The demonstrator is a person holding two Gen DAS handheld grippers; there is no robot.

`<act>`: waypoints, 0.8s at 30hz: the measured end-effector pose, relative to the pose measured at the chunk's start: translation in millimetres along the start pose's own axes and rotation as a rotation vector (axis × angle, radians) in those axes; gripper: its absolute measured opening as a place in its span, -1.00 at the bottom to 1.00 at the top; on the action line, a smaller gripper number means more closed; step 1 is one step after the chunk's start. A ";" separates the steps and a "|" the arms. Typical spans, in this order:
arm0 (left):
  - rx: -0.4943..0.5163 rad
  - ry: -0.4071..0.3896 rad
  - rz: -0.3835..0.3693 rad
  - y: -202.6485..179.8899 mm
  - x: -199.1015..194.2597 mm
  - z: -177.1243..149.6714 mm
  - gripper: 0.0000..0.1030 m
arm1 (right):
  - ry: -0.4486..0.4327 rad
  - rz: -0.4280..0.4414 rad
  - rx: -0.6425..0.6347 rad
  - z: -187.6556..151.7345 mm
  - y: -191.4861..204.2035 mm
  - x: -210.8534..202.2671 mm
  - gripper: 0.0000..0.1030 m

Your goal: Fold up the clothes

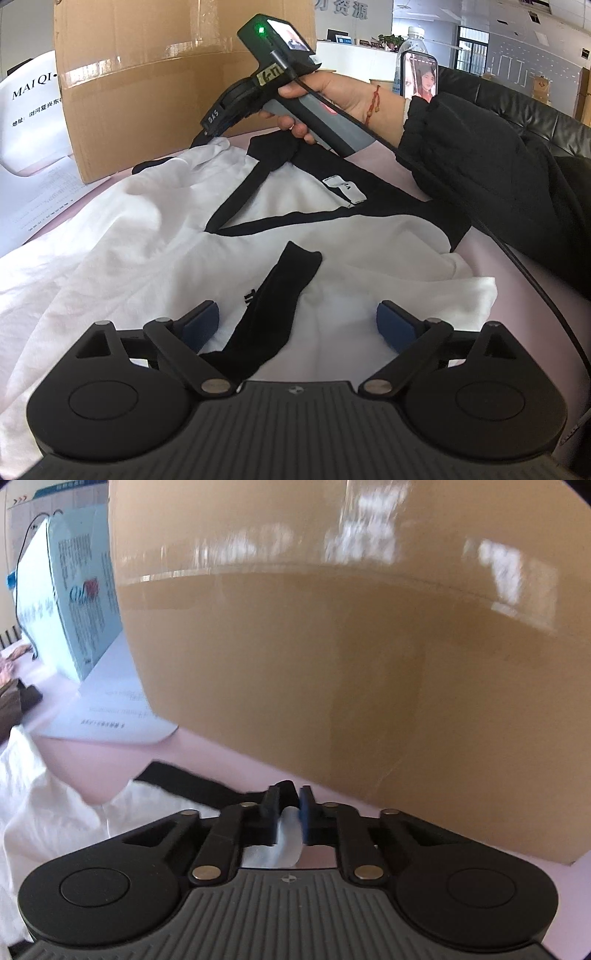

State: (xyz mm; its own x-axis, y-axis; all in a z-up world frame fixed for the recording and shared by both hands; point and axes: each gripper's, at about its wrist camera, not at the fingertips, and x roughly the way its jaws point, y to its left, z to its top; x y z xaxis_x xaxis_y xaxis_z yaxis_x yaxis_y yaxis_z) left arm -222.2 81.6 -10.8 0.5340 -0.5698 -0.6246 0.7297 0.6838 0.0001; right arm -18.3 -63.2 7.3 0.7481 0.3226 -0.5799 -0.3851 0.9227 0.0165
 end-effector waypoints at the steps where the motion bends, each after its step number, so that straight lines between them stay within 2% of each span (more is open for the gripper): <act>1: 0.000 0.000 0.000 -0.1 -0.2 0.0 0.80 | -0.026 0.003 0.008 1.3 -1.0 -4.9 -0.84; 9: -0.003 -0.006 0.003 -0.4 1.7 0.8 0.84 | -0.176 0.082 0.042 6.0 -1.1 -44.8 -0.85; 11: -0.003 -0.007 0.003 0.1 2.6 0.9 0.85 | -0.190 0.082 0.035 5.4 1.2 -53.8 -0.85; 13: -0.003 -0.007 0.003 0.2 2.6 0.7 0.85 | -0.224 0.075 -0.009 0.5 7.2 -69.2 -0.86; 16: -0.004 -0.007 0.007 -0.3 2.9 0.9 0.85 | -0.282 0.158 -0.107 -12.3 22.8 -89.6 -0.86; 20: -0.005 -0.008 0.014 -0.5 3.2 1.3 0.85 | -0.269 0.171 -0.241 -30.1 46.4 -101.4 -0.86; 24: -0.010 -0.009 0.029 0.0 1.0 1.1 0.85 | -0.226 0.187 -0.303 -49.0 56.9 -99.9 -0.86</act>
State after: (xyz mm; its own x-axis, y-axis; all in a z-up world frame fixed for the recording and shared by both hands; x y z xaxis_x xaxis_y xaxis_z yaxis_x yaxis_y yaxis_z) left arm -221.2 80.5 -10.6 0.5584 -0.5537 -0.6178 0.7096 0.7046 0.0098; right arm -141.5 -53.3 26.3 0.7369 0.5479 -0.3960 -0.6417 0.7511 -0.1550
